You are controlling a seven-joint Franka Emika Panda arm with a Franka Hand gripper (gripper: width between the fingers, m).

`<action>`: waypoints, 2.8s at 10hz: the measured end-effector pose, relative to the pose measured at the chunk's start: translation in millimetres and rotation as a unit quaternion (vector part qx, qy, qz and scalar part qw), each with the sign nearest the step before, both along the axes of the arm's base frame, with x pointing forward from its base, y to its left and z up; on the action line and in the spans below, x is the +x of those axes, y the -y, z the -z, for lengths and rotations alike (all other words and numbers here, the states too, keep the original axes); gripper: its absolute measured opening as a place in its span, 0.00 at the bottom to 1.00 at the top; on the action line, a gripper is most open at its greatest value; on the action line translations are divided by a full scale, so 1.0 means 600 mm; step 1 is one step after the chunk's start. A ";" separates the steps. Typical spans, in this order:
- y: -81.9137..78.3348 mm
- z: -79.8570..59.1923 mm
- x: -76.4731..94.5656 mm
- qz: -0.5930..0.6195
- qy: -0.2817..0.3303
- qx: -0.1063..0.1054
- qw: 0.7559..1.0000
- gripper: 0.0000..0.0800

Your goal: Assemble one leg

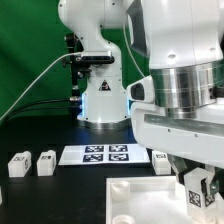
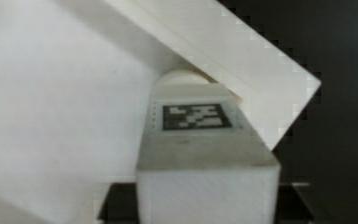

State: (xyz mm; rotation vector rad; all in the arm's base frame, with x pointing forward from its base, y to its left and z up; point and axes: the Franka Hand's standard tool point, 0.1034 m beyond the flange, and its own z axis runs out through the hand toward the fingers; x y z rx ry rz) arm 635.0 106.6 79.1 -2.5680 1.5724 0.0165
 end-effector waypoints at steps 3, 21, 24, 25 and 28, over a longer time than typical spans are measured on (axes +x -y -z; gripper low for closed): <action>-0.024 0.000 -0.007 0.211 -0.033 0.018 0.977 0.37; -0.019 -0.002 0.004 -0.461 0.035 -0.032 0.886 0.81; -0.018 -0.002 0.005 -0.431 0.032 -0.030 0.901 0.37; -0.017 -0.002 0.004 -0.397 0.029 -0.028 0.917 0.37; -0.011 -0.003 0.005 -0.226 0.014 -0.018 0.974 0.37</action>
Offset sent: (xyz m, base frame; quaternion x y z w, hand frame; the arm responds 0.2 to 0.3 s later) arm -0.0001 0.0121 -0.0017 -0.0174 0.0116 0.2761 0.9609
